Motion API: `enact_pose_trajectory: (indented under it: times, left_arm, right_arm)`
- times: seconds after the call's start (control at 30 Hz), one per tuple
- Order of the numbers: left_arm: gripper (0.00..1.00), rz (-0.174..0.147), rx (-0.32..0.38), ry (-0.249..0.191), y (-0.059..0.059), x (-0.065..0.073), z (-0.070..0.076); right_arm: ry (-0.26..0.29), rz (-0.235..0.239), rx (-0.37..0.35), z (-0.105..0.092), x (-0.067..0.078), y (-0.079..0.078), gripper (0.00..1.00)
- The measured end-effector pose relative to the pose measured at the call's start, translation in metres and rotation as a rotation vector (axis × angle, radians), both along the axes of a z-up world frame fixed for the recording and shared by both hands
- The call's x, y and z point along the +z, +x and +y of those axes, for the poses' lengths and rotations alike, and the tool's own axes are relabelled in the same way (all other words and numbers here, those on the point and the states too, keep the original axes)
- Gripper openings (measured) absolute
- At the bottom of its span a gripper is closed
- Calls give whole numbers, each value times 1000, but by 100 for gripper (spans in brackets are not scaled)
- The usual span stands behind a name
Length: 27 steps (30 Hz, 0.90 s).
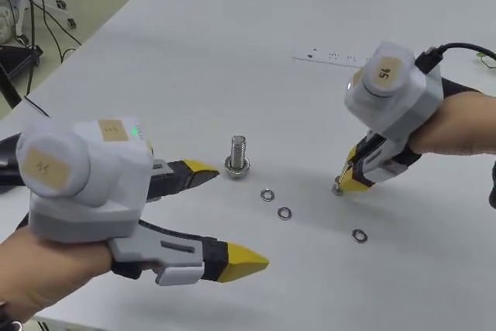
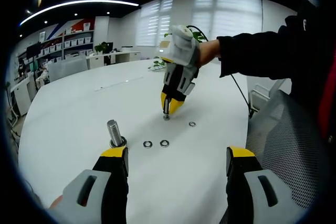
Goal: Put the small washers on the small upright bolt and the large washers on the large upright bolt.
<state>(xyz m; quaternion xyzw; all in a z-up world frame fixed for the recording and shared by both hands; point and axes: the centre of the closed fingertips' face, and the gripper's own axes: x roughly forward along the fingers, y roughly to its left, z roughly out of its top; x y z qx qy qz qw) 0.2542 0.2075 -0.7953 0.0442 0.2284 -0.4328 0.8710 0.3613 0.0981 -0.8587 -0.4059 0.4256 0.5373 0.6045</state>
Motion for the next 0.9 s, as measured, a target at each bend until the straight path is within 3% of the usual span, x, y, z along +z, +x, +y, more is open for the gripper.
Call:
enact_pose_trajectory:
  times: [0.33,0.67,0.9]
  left_arm:
    - [76,1,6,-1,-1,0,1]
    - [76,2,6,-2,-1,0,3]
    - [76,3,4,-3,-2,0,4]
  right_arm:
    - [-10,7,-1,-1,-14,-1,13]
    - [-6,1,-3,1,-11,-2,14]
    - [6,-5,-23,0,-8,-2,20]
